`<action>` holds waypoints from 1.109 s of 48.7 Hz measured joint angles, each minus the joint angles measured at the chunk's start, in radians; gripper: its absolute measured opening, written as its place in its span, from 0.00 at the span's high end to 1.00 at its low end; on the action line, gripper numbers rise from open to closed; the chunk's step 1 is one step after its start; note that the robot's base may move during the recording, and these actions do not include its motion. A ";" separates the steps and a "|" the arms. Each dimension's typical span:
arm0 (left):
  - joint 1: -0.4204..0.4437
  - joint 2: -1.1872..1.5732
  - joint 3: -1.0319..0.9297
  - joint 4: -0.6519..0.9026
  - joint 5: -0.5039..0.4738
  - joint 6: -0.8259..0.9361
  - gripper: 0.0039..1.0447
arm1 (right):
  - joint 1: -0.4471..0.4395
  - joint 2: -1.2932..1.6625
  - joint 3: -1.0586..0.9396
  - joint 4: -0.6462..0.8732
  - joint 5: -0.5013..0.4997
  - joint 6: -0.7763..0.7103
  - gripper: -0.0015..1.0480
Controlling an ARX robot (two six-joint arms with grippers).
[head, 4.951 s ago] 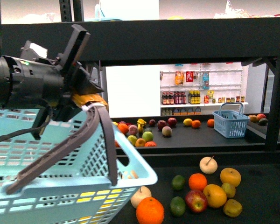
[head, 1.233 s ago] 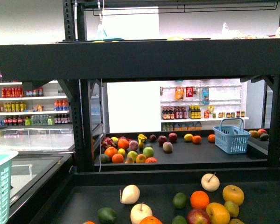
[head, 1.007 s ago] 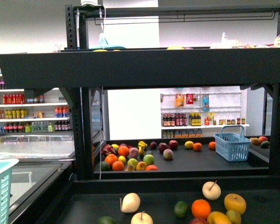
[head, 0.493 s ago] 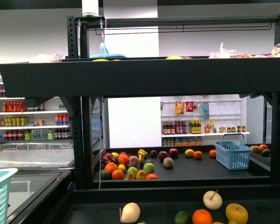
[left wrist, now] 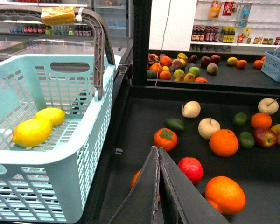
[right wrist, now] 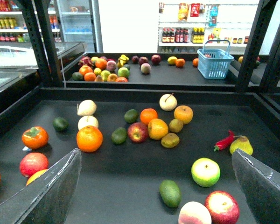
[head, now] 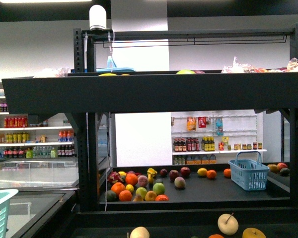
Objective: Pick lemon from shelf
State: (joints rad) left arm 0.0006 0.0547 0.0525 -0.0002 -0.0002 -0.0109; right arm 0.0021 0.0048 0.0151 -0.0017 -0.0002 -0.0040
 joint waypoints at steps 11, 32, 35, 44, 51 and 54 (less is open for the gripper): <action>0.000 -0.048 -0.040 -0.001 0.000 0.000 0.98 | 0.000 0.000 0.000 0.000 0.000 0.000 0.07; 0.000 -0.048 -0.040 -0.001 0.000 0.000 0.38 | 0.000 0.000 0.000 0.000 0.000 0.000 0.07; 0.000 -0.048 -0.040 -0.001 0.000 0.000 0.28 | 0.000 0.000 0.000 0.000 0.000 0.000 0.07; 0.000 -0.048 -0.040 -0.001 0.000 0.002 0.08 | 0.000 0.000 0.000 0.000 0.000 0.000 0.07; 0.000 -0.048 -0.040 -0.001 0.000 0.002 0.07 | 0.000 0.000 0.000 0.000 0.000 0.000 0.07; 0.000 -0.048 -0.040 -0.001 0.000 0.002 0.07 | 0.000 0.000 0.000 0.000 0.000 0.000 0.07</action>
State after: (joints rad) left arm 0.0006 0.0063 0.0124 -0.0013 0.0002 -0.0093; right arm 0.0021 0.0048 0.0151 -0.0017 -0.0006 -0.0040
